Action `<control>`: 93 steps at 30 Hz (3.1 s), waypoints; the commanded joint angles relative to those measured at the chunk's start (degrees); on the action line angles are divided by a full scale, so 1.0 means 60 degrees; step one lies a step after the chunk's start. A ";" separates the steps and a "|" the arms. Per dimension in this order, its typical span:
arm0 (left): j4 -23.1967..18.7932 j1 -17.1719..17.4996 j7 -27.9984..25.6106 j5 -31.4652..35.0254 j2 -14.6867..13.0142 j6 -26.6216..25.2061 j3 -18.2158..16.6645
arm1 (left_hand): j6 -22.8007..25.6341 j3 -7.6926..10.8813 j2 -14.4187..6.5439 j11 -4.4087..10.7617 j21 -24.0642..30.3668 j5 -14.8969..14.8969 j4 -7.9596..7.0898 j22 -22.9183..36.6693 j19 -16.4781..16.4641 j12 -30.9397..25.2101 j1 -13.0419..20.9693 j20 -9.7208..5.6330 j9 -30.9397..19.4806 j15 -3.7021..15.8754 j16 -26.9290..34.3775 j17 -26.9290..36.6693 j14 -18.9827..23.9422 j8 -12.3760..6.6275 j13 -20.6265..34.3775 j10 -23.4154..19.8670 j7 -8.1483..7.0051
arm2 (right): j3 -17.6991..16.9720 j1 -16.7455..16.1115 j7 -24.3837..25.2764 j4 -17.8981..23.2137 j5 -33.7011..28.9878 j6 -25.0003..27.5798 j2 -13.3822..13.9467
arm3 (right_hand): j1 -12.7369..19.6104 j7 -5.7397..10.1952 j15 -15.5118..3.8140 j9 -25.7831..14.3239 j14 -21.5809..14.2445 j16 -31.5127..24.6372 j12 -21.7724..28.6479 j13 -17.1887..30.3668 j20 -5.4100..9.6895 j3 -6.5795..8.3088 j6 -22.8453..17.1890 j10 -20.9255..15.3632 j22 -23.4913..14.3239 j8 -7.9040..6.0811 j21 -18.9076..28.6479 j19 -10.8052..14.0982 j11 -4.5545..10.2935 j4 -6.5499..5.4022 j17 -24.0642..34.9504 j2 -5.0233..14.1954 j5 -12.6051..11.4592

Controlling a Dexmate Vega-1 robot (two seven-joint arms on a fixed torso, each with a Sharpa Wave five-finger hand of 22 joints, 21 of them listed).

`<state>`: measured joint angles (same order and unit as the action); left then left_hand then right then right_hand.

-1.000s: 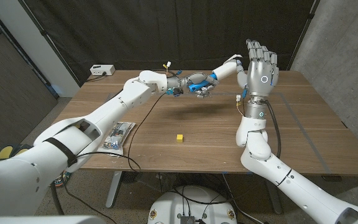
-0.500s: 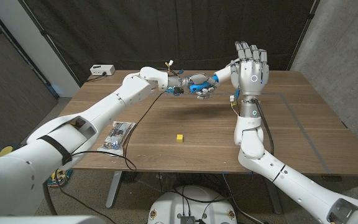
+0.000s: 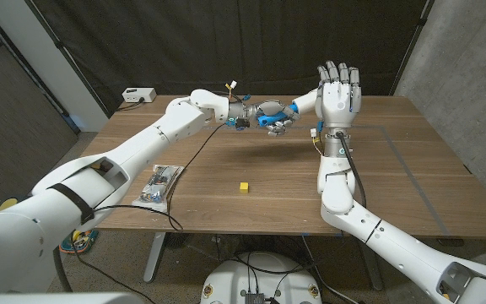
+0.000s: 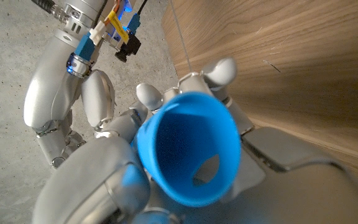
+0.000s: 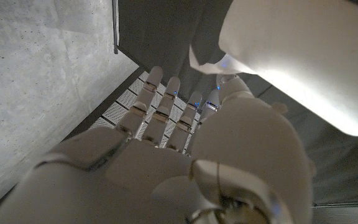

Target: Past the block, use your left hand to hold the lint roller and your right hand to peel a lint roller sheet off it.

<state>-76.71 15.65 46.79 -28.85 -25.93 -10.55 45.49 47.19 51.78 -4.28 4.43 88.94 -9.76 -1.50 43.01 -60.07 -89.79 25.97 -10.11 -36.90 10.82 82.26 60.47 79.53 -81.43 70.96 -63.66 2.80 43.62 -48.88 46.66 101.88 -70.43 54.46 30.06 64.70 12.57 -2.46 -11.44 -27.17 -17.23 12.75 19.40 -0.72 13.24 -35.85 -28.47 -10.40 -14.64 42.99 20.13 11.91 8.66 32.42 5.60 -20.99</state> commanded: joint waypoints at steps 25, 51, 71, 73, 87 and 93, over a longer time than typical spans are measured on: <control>0.0397 -0.0065 0.0007 -0.0114 0.0155 -0.0013 0.0007 | 0.0241 0.0610 -0.0925 0.0169 -0.0039 -0.0022 -0.0639 -0.0030 -0.0070 -0.0048 -0.0384 -0.0222 -0.0048 0.0112 -0.0023 -0.0036 0.0138 -0.0133 0.0013 -0.0175 0.0303 | -0.0414 -0.0851 0.0524 0.0648 0.0295 0.1084 -0.0046 | -0.1029 -0.0238 -0.1558 -0.0023 0.0527 0.0619 -0.0282 0.0137 -0.0128 -0.0118 0.1992 0.1060 0.0003 0.0714 -0.0142 -0.0157 -0.0391 -0.0083 -0.0027 -0.0421 0.0170; 0.0848 -0.0219 0.0217 -0.0136 0.0291 0.0120 0.0012 | 0.0232 0.0591 -0.0919 0.0159 -0.0009 -0.0023 -0.0666 0.0035 -0.0072 -0.0050 -0.0426 -0.0248 0.0017 0.0107 -0.0004 0.0028 0.0129 -0.0174 0.0010 -0.0194 0.0318 | 0.0181 -0.0244 -0.1252 -0.0036 -0.0765 0.2040 -0.0185 | -0.0598 -0.0053 -0.1590 -0.0010 0.0946 0.0679 -0.0249 0.0121 0.0004 -0.0116 0.2840 0.1698 -0.0002 0.0603 -0.0352 -0.0338 -0.0216 0.0025 0.0069 -0.0628 -0.0354; 0.1598 -0.0460 0.0617 -0.0057 0.0592 0.0469 0.0041 | 0.0228 0.0560 -0.0915 0.0181 -0.0008 -0.0018 -0.0653 -0.0005 -0.0072 -0.0054 -0.0445 -0.0247 0.0092 0.0115 0.0024 0.0047 0.0131 -0.0182 0.0012 -0.0187 0.0292 | 0.0381 -0.0148 -0.1467 -0.0109 -0.1018 0.1921 -0.0137 | -0.0842 -0.0017 -0.1612 -0.0012 0.1173 0.0408 -0.0174 0.0096 0.0128 -0.0658 0.3056 0.1830 -0.0021 0.0541 -0.0494 -0.0464 -0.0229 -0.0294 0.0436 -0.0818 -0.0370; 0.1600 -0.0462 0.0612 -0.0038 0.0590 0.0454 0.0045 | 0.0212 0.0563 -0.0915 0.0188 -0.0042 -0.0019 -0.0655 -0.0064 -0.0096 -0.0048 -0.0446 -0.0250 0.0039 0.0129 0.0042 0.0086 0.0110 -0.0215 0.0012 -0.0170 0.0292 | 0.0366 -0.0123 -0.1307 -0.0109 -0.0872 0.1664 -0.0126 | -0.0941 -0.0028 -0.1618 -0.0015 0.1179 0.0344 -0.0147 0.0096 0.0150 -0.0783 0.2964 0.1782 -0.0026 0.0500 -0.0514 -0.0487 -0.0201 -0.0350 0.0504 -0.0855 -0.0343; 0.1520 -0.0360 0.0624 -0.0084 0.0521 0.0405 -0.0018 | 0.0212 0.0565 -0.0907 0.0178 -0.0009 -0.0018 -0.0666 -0.0006 -0.0107 -0.0049 -0.0457 -0.0239 0.0110 0.0119 0.0007 0.0062 0.0109 -0.0200 0.0010 -0.0183 0.0297 | 0.0676 0.0544 -0.0899 -0.0800 -0.0791 0.0666 -0.0095 | -0.0336 -0.0004 -0.1663 -0.0035 0.0462 0.0215 0.0109 0.0040 0.0157 -0.0726 0.1734 0.0696 -0.0031 0.0190 -0.0451 -0.0081 0.0084 -0.0190 0.0380 -0.0403 -0.0567; 0.1376 -0.0306 0.0552 -0.0082 0.0440 0.0356 -0.0044 | 0.0191 0.0556 -0.0904 0.0180 -0.0018 -0.0016 -0.0669 -0.0004 -0.0076 -0.0050 -0.0470 -0.0260 0.0066 0.0117 -0.0009 0.0027 0.0126 -0.0239 0.0011 -0.0177 0.0297 | 0.0927 0.0722 -0.2130 -0.0723 -0.1255 0.0919 0.0000 | 0.0162 0.0014 -0.1684 -0.0026 0.0072 0.0284 0.0107 -0.0186 0.0207 -0.0507 0.0647 -0.0143 -0.0015 -0.0010 -0.0432 0.0132 0.0099 -0.0012 0.0178 -0.0176 -0.0618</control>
<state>-67.50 13.23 50.44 -29.24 -22.73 -8.03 45.60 47.11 51.62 -4.34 4.43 88.94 -9.76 -1.66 42.83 -60.27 -89.85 25.91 -10.10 -36.38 10.81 82.09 60.59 79.53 -82.52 70.97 -63.65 2.88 47.26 -46.72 40.23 98.31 -75.25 60.24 29.45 64.33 12.60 -2.69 -11.58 -25.98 -15.94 13.43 18.65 0.50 9.43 -30.44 -28.10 -10.38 -14.50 40.11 20.36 12.47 8.24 33.86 4.34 -24.35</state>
